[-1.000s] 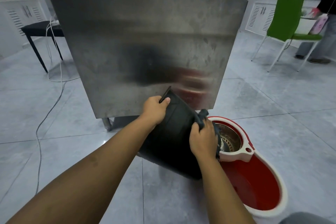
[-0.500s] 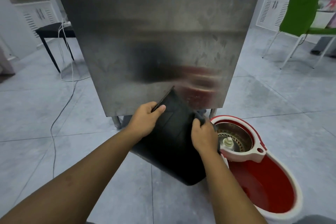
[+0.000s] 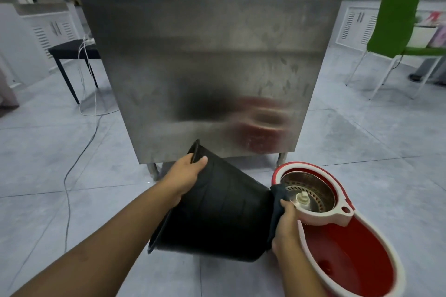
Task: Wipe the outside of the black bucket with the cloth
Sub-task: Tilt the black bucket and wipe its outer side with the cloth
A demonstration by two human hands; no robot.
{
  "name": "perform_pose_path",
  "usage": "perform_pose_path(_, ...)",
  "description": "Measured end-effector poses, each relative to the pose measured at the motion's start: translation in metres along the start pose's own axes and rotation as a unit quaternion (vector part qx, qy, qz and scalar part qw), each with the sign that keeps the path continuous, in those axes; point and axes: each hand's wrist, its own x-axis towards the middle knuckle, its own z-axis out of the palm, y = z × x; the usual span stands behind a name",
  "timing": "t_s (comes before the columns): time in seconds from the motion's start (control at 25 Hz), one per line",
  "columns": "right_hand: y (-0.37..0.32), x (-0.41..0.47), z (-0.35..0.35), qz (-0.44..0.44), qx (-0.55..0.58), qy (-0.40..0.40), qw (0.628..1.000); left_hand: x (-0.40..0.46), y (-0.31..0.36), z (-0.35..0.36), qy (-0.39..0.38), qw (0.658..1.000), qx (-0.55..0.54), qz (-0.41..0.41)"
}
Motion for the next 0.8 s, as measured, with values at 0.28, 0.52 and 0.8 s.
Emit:
perform_pose_path(0.28, 0.009, 0.022, -0.004, -0.076, 0.107, -0.005, 0.991, 0.003, 0.006, -0.023, -0.184, 0.982, -0.034, 0.015)
perform_pose_path(0.52, 0.042, 0.005, 0.01, -0.234, -0.126, -0.023, 0.964, 0.022, -0.01, 0.014, 0.136, 0.99, 0.014, 0.043)
perform_pose_path(0.8, 0.048, -0.06, 0.051, -0.553, -0.444, -0.15, 0.689, 0.007, 0.0, 0.026, 0.046, 0.996, 0.02, 0.078)
